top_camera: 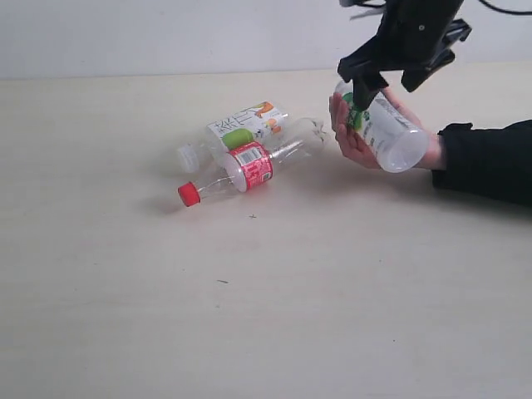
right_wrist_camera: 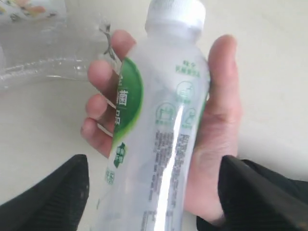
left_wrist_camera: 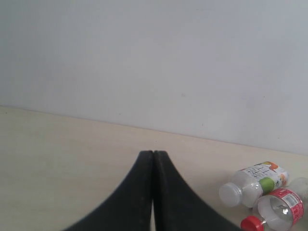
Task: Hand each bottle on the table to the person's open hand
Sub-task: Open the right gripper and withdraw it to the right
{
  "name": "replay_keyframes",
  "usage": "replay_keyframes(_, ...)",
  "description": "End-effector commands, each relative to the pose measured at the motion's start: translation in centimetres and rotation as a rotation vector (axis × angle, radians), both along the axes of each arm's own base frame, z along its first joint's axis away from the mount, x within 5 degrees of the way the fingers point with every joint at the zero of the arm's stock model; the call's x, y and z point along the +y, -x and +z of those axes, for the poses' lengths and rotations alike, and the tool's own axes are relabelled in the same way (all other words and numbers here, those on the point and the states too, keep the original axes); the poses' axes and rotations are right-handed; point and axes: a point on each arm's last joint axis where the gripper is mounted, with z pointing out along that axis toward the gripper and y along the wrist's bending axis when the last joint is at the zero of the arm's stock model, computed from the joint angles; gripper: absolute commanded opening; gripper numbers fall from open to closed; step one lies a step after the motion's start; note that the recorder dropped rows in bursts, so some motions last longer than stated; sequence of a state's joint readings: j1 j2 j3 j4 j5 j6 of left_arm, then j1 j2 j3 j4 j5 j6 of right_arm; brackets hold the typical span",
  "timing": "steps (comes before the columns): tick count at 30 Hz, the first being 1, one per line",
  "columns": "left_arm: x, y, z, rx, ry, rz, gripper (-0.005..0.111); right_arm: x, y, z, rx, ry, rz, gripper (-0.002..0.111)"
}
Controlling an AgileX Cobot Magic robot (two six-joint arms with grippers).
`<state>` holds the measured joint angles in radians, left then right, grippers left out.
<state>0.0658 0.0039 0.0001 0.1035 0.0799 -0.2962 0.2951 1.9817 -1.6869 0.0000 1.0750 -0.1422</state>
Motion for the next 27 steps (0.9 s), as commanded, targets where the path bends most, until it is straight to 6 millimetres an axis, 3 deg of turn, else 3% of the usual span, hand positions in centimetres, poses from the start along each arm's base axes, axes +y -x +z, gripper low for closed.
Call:
replay_keyframes(1, 0.0, 0.0, 0.0, -0.006, 0.000, 0.003, 0.001, -0.1, 1.5, 4.5, -0.108, -0.071, 0.061, 0.043)
replay_keyframes(4, 0.0, 0.0, 0.0, -0.006, 0.000, 0.003, 0.001, 0.8, 3.5, 6.6, -0.122, -0.217, 0.169, 0.010)
replay_keyframes(6, 0.0, 0.0, 0.0, -0.006, 0.000, 0.003, 0.001, 1.2, 5.0, 7.1, -0.125, -0.286, 0.244, 0.000)
replay_keyframes(11, 0.0, 0.0, 0.0, -0.006, 0.000, 0.003, 0.001, 1.5, 8.8, 7.2, -0.130, -0.402, 0.391, 0.000)
replay_keyframes(15, 0.0, 0.0, 0.0, -0.006, 0.000, 0.003, 0.001, 1.1, 11.6, 5.8, -0.125, -0.443, 0.442, 0.000)
replay_keyframes(21, 0.0, 0.0, 0.0, -0.006, 0.000, 0.003, 0.001, 1.5, 15.8, 4.9, -0.194, -0.662, 0.520, 0.000)
replay_keyframes(27, 0.0, 0.0, 0.0, -0.006, 0.000, 0.003, 0.001, 0.4, 19.4, 1.7, -0.298, -0.691, 0.476, 0.000)
